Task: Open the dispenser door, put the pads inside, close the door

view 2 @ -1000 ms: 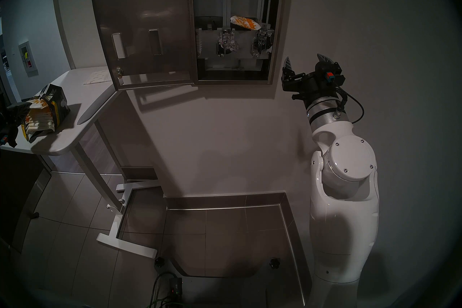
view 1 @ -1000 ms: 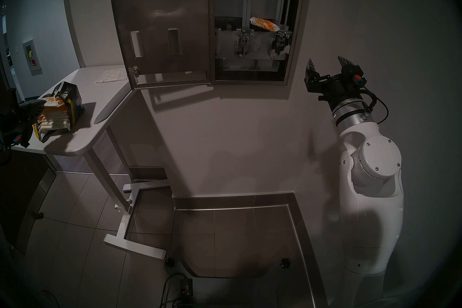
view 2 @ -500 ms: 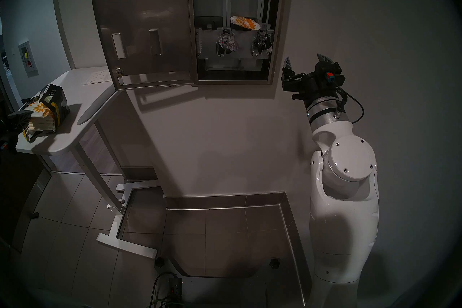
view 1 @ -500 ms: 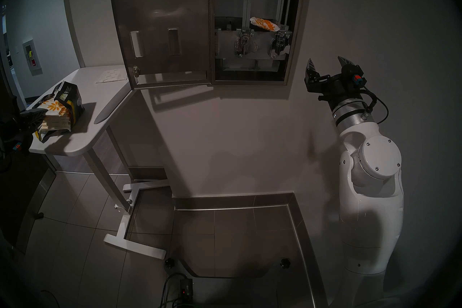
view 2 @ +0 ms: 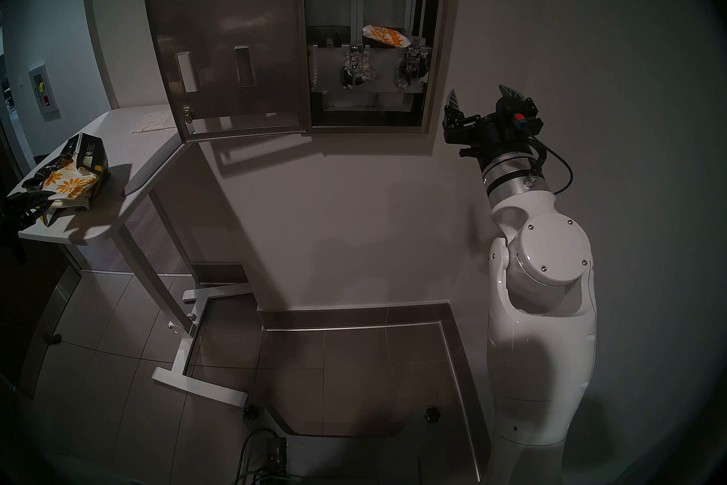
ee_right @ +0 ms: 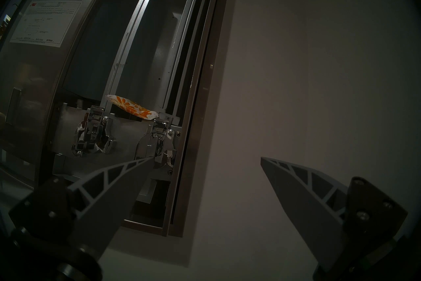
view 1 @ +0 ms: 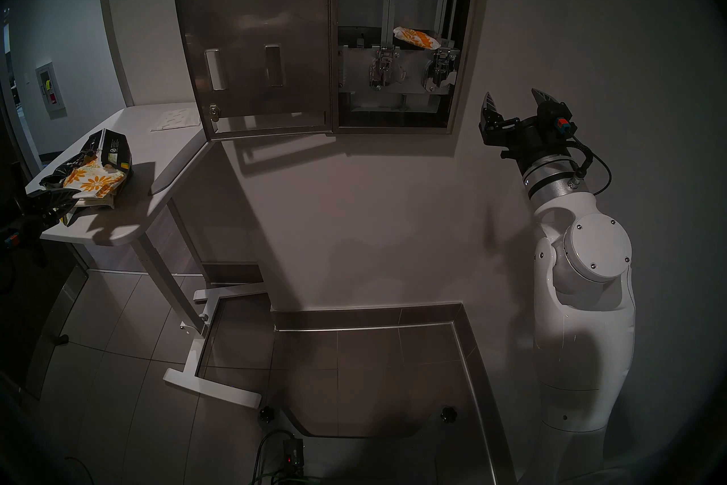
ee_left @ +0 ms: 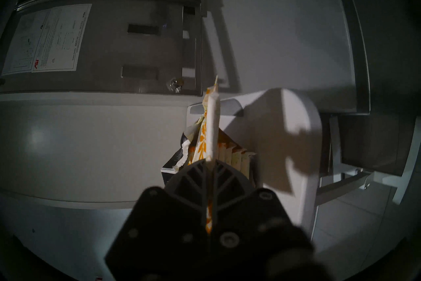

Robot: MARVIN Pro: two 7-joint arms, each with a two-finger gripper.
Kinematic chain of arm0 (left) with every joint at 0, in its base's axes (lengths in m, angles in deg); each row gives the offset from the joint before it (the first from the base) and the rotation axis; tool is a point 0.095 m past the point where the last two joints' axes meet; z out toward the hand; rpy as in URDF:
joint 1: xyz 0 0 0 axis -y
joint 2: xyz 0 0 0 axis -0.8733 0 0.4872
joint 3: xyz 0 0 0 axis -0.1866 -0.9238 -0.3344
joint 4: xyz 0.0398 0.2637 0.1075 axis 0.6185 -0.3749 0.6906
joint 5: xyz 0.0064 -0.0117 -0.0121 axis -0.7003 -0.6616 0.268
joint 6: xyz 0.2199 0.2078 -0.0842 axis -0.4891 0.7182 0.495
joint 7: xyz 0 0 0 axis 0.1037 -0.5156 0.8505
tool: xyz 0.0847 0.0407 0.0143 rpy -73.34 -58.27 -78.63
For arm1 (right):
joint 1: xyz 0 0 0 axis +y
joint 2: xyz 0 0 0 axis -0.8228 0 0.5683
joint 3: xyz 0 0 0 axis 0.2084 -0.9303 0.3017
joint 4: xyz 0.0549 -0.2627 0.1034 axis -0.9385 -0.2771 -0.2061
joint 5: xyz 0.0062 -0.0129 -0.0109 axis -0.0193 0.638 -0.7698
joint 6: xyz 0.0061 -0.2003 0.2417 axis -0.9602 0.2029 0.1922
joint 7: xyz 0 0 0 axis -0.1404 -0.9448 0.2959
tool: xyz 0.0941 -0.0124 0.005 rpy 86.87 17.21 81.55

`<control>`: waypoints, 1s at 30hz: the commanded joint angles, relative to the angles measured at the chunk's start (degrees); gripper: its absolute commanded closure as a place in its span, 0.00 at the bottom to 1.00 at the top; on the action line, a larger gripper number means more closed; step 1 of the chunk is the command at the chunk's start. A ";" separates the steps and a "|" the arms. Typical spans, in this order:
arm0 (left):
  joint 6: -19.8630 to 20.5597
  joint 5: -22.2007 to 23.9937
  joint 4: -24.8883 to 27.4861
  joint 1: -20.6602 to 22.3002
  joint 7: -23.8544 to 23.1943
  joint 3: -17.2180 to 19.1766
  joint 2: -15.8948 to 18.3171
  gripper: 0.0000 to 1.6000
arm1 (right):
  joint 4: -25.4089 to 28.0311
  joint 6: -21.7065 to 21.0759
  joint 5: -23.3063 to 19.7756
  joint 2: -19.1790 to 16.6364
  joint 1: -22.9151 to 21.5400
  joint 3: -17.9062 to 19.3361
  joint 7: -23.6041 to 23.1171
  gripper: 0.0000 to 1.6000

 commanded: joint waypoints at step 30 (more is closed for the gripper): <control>25.13 11.84 8.60 13.65 -6.55 0.60 0.47 1.00 | 0.64 0.14 -0.17 0.00 -0.39 -0.09 0.08 0.00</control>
